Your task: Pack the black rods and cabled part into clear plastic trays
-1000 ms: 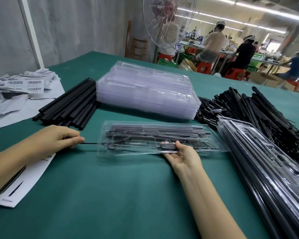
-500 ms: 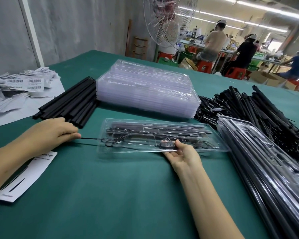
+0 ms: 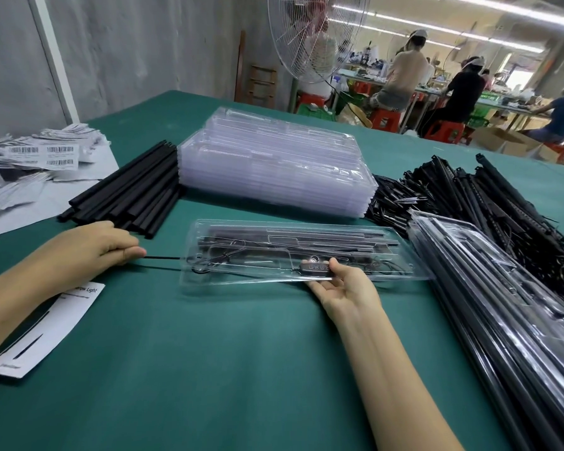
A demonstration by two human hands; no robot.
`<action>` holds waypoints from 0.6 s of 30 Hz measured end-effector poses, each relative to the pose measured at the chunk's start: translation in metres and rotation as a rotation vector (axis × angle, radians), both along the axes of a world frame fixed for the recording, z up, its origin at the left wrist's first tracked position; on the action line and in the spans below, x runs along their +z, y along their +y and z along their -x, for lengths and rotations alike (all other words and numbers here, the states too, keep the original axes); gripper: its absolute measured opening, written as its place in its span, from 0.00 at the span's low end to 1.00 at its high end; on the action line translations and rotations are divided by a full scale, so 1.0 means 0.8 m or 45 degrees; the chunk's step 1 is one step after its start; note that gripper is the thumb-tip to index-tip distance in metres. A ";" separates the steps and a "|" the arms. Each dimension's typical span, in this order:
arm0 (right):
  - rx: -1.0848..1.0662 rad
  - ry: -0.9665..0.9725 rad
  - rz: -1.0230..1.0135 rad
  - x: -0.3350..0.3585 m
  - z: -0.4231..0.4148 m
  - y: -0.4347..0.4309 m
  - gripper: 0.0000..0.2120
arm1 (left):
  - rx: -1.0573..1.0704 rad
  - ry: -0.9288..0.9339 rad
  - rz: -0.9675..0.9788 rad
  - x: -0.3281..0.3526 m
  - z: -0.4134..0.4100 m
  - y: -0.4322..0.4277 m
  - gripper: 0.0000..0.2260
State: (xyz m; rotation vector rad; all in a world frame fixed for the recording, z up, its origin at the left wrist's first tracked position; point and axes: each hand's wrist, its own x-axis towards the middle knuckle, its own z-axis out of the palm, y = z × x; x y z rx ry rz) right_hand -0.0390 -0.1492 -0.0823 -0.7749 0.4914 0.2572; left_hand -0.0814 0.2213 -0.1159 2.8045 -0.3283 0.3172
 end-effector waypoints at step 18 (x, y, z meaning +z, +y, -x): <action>-0.005 -0.115 -0.087 -0.004 0.006 0.000 0.06 | 0.001 -0.502 -0.217 0.055 0.049 -0.128 0.09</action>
